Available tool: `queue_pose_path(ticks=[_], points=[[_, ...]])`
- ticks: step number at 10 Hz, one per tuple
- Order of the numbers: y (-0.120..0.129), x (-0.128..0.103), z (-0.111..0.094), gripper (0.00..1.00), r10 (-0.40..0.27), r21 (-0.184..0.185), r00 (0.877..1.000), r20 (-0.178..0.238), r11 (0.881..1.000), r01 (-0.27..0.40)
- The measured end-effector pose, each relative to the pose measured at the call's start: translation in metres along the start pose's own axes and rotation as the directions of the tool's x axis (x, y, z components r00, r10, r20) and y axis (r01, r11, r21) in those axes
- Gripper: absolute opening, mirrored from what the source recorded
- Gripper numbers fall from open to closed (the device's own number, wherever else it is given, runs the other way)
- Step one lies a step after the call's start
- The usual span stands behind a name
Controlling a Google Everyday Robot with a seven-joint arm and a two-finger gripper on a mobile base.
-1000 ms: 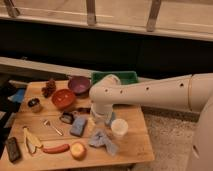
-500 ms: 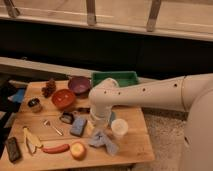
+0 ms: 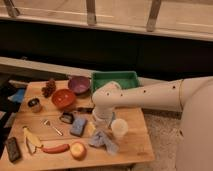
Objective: Place towel in red bowl
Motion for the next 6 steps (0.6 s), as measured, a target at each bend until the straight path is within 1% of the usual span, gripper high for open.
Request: queue_pose_path(ticks=[3, 6], points=[[-0.013, 0.0, 0.015, 0.65, 0.032, -0.058, 0.999, -0.005, 0.998, -0.032], [-0.014, -0.002, 0.031, 0.65, 0.04, -0.086, 0.999, -0.032, 0.995, -0.043]])
